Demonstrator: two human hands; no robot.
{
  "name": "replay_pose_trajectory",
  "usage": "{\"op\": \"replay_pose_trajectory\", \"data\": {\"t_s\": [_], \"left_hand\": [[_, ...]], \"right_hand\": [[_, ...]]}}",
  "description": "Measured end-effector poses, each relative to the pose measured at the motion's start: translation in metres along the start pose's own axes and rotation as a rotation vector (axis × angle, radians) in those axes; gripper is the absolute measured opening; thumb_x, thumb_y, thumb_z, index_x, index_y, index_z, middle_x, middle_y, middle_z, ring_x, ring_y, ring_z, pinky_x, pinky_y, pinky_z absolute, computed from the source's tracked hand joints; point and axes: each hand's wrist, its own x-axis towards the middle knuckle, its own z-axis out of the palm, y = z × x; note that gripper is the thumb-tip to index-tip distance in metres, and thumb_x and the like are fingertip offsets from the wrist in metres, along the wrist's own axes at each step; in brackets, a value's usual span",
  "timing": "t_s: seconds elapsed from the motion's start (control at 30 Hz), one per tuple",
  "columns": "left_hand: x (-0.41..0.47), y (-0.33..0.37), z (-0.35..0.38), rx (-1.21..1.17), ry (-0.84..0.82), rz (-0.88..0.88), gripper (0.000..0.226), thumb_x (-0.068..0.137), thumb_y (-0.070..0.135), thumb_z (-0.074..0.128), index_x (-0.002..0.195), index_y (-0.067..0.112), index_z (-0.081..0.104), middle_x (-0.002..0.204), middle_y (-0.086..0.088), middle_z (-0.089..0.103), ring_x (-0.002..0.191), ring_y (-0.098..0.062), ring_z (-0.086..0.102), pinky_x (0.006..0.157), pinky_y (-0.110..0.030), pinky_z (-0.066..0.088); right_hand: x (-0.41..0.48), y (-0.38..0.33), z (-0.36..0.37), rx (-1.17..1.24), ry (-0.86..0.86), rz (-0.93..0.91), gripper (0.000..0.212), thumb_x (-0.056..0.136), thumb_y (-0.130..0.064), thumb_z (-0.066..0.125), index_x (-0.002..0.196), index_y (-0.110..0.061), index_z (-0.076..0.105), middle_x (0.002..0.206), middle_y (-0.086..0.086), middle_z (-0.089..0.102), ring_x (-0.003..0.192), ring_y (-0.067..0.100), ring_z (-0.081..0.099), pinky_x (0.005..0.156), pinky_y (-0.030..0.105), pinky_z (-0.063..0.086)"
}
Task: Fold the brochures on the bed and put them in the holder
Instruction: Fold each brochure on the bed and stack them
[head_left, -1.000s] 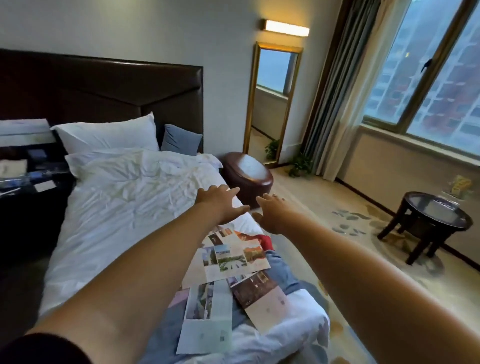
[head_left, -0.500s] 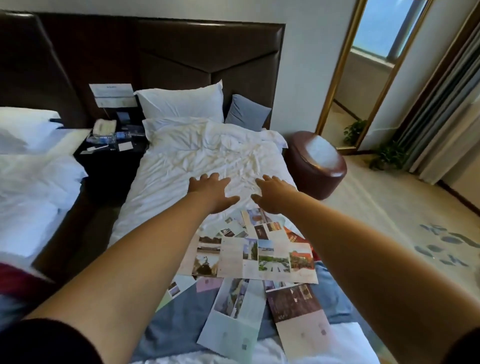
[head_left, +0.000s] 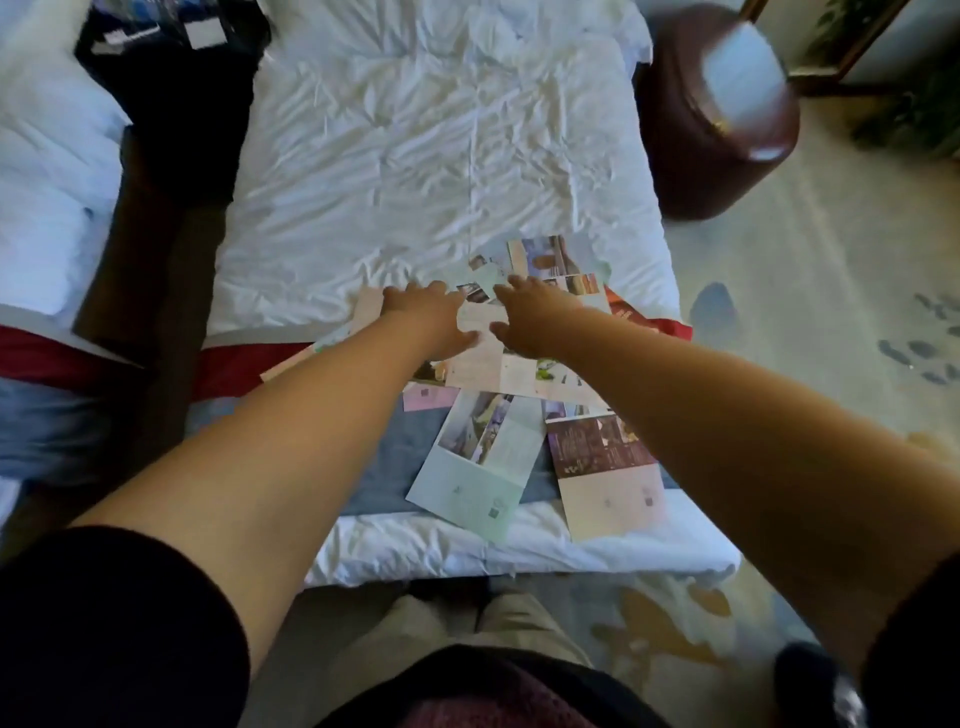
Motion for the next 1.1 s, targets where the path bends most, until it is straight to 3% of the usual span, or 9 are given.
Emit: {"op": "replay_pose_trajectory", "data": {"t_s": [0.2, 0.3, 0.57, 0.7, 0.87, 1.0, 1.1], "left_hand": [[0.045, -0.011, 0.093, -0.061, -0.143, 0.03, 0.082, 0.09, 0.08, 0.039, 0.158, 0.037, 0.027, 0.16, -0.003, 0.036, 0.144, -0.035, 0.038, 0.108, -0.054, 0.037], [0.073, -0.019, 0.14, -0.082, -0.187, 0.042, 0.084, 0.092, 0.077, 0.038, 0.162, 0.035, 0.017, 0.164, -0.003, 0.028, 0.148, -0.036, 0.032, 0.11, -0.056, 0.035], [0.143, -0.033, 0.245, -0.152, -0.282, 0.029, 0.083, 0.094, 0.076, 0.037, 0.162, 0.034, 0.014, 0.172, -0.003, 0.01, 0.156, -0.037, 0.014, 0.117, -0.061, 0.029], [0.179, -0.049, 0.282, -0.11, -0.256, 0.114, 0.071, 0.101, 0.065, 0.036, 0.161, 0.03, 0.022, 0.171, -0.006, 0.014, 0.155, -0.034, 0.016, 0.117, -0.057, 0.031], [0.235, -0.076, 0.307, -0.113, -0.111, 0.114, 0.07, 0.105, 0.056, 0.033, 0.163, 0.035, 0.002, 0.173, -0.005, 0.001, 0.159, -0.032, 0.0, 0.122, -0.053, 0.021], [0.276, -0.092, 0.32, -0.119, 0.031, 0.078, 0.075, 0.102, 0.064, 0.03, 0.163, 0.037, -0.006, 0.173, -0.004, -0.011, 0.159, -0.029, -0.01, 0.123, -0.055, 0.015], [0.295, -0.1, 0.337, -0.124, 0.077, 0.04, 0.078, 0.1, 0.069, 0.031, 0.161, 0.043, -0.009, 0.17, -0.006, -0.022, 0.157, -0.034, -0.016, 0.123, -0.061, 0.011]], "right_hand": [[0.049, -0.007, 0.098, 0.105, -0.166, 0.043, 0.062, 0.104, -0.044, 0.05, 0.155, -0.013, 0.035, 0.159, 0.016, 0.036, 0.146, 0.037, 0.036, 0.117, 0.052, 0.036], [0.077, -0.009, 0.141, 0.161, -0.219, 0.084, 0.061, 0.105, -0.041, 0.047, 0.158, -0.015, 0.03, 0.165, 0.013, 0.028, 0.15, 0.036, 0.029, 0.12, 0.052, 0.031], [0.147, 0.002, 0.241, 0.325, -0.316, 0.157, 0.066, 0.109, -0.039, 0.044, 0.164, -0.025, 0.012, 0.174, 0.005, -0.001, 0.16, 0.032, 0.001, 0.126, 0.054, 0.018], [0.184, 0.009, 0.285, 0.273, -0.232, 0.232, 0.067, 0.11, -0.038, 0.038, 0.165, -0.033, 0.001, 0.171, 0.004, -0.022, 0.155, 0.03, -0.026, 0.121, 0.048, -0.009], [0.243, 0.012, 0.317, 0.198, -0.134, 0.225, 0.069, 0.109, -0.042, 0.033, 0.165, -0.033, -0.007, 0.169, 0.005, -0.026, 0.144, 0.025, -0.039, 0.116, 0.043, -0.023], [0.28, 0.008, 0.335, 0.209, 0.004, 0.185, 0.067, 0.107, -0.049, 0.029, 0.164, -0.034, -0.003, 0.171, 0.003, -0.021, 0.15, 0.022, -0.033, 0.119, 0.042, -0.024], [0.293, 0.006, 0.355, 0.228, -0.017, 0.143, 0.068, 0.105, -0.06, 0.02, 0.162, -0.04, -0.011, 0.17, -0.001, -0.025, 0.153, 0.023, -0.03, 0.124, 0.047, -0.017]]}}
